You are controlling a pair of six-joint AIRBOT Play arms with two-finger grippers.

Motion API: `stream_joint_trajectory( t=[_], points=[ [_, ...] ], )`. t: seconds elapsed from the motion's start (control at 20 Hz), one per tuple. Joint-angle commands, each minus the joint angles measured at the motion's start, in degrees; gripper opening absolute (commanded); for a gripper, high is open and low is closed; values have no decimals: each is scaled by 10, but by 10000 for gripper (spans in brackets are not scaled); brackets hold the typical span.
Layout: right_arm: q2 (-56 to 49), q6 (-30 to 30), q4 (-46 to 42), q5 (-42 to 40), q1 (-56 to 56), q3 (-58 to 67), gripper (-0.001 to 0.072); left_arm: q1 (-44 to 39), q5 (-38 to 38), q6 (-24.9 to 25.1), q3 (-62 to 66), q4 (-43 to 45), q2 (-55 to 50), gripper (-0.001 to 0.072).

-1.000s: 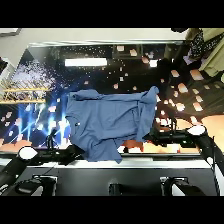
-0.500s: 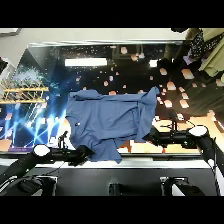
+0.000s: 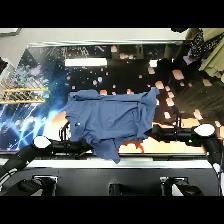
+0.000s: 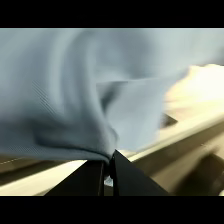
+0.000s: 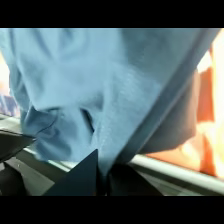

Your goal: Fold the clothes and pants, and hang the long-sleeved shirts on hangers.

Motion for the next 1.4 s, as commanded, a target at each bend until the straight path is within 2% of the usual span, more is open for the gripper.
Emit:
stream_joint_trajectory(
  t=[0.0, 0.1, 0.3, 0.45, 0.6, 0.75, 0.95, 1.1, 1.25, 1.35],
  points=[
    [10, -19, -21, -13, 0, 90, 30, 45, -61, 6, 106, 65, 10, 14],
    [10, -22, -48, -14, 0, 192, 30, 94, -115, 5, 217, 136, 20, 14],
    [30, 6, -123, -5, 0, 432, 30, 209, -222, -42, 499, 311, 59, 14],
    [77, 42, -209, -7, 0, 577, 30, 290, -256, -45, 681, 342, 92, 15],
    [136, 81, -299, -20, 0, 659, 30, 348, -255, -46, 794, 342, 134, 15],
    [189, 152, -365, -50, 0, 680, 30, 386, -254, -47, 824, 365, 176, 15],
    [200, 183, -375, -68, 0, 680, 30, 401, -254, -91, 823, 410, 199, 15],
    [165, 208, -375, -56, 0, 680, 30, 401, -254, -91, 823, 411, 169, 15],
    [82, 251, -374, 7, 0, 680, 30, 399, -260, -45, 817, 377, 87, 14],
    [-1, 254, -373, 64, 0, 678, 30, 381, -260, -10, 801, 351, 4, 14]
  ],
)
